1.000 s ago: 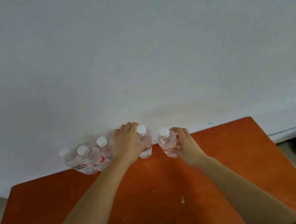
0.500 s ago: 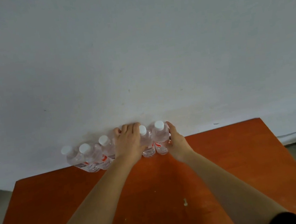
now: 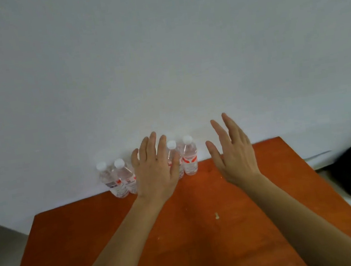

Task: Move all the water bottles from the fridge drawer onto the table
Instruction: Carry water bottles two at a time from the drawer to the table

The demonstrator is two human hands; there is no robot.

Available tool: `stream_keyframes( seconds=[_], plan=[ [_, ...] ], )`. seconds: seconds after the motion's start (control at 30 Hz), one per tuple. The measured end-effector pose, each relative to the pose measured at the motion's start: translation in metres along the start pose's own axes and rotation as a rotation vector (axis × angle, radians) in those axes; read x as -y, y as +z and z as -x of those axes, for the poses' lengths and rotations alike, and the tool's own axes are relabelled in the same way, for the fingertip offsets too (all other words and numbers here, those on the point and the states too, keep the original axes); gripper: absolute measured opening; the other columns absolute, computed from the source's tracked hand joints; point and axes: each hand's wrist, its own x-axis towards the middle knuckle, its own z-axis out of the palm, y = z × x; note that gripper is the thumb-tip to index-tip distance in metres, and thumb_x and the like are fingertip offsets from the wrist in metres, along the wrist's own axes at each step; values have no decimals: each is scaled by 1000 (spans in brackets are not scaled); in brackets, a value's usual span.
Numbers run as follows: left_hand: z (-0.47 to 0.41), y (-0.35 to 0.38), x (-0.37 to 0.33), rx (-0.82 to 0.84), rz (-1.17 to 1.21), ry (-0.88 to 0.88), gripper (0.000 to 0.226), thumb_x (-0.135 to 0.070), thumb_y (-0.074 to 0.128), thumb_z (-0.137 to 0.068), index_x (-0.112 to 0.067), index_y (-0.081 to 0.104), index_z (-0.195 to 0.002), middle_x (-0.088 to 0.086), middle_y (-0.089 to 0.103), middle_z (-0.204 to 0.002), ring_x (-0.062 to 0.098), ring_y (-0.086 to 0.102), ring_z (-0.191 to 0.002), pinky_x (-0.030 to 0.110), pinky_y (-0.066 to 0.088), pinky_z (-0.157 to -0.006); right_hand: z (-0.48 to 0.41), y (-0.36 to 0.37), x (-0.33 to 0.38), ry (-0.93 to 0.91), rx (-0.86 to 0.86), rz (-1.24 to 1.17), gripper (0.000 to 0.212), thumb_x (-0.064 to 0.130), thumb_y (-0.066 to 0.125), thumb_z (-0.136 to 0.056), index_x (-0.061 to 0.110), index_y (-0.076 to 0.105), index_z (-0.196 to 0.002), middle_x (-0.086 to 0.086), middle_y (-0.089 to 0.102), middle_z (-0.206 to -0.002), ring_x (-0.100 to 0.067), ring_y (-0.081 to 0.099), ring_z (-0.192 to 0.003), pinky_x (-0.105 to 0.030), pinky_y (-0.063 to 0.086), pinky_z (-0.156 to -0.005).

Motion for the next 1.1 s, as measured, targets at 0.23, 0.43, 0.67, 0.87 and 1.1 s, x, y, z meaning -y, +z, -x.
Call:
stream_keyframes(
  seconds=[0.23,0.43,0.67,0.87,1.1],
  plan=[
    [33,-22,-88,111,96,173,68,-59,16,-100,-20,18,-156,9,9,-165,29,6,-152,58,12,-119,95,-93,-34,141,-134,255,62,51,37,-101,19,31,-155,-15,13,-165,-31,9,-153,-56,17,-121],
    [46,-66,-189,68,198,323,68,-60,14,-99,-22,16,-156,8,7,-165,28,3,-152,59,11,-119,156,-197,-71,306,-277,312,70,52,39,-99,19,18,-158,-13,6,-167,-29,4,-154,-55,12,-122],
    [132,-104,-364,43,280,557,67,-59,19,-101,-23,11,-157,7,1,-166,28,-1,-152,60,6,-119,314,-343,-138,437,-438,500,71,51,41,-98,18,19,-157,-15,10,-166,-32,8,-153,-54,13,-122],
    [287,-146,-546,146,415,772,68,-60,11,-99,-22,19,-155,10,11,-165,32,9,-151,65,13,-115,530,-479,-190,663,-537,642,71,50,41,-98,19,18,-157,-18,13,-165,-35,11,-153,-56,15,-121],
    [432,-197,-722,165,543,1017,68,-59,14,-98,-22,20,-155,10,11,-164,33,11,-151,65,14,-115,721,-601,-222,875,-585,769,76,48,47,-97,16,15,-158,-16,8,-166,-35,10,-153,-61,14,-120]
  ],
)
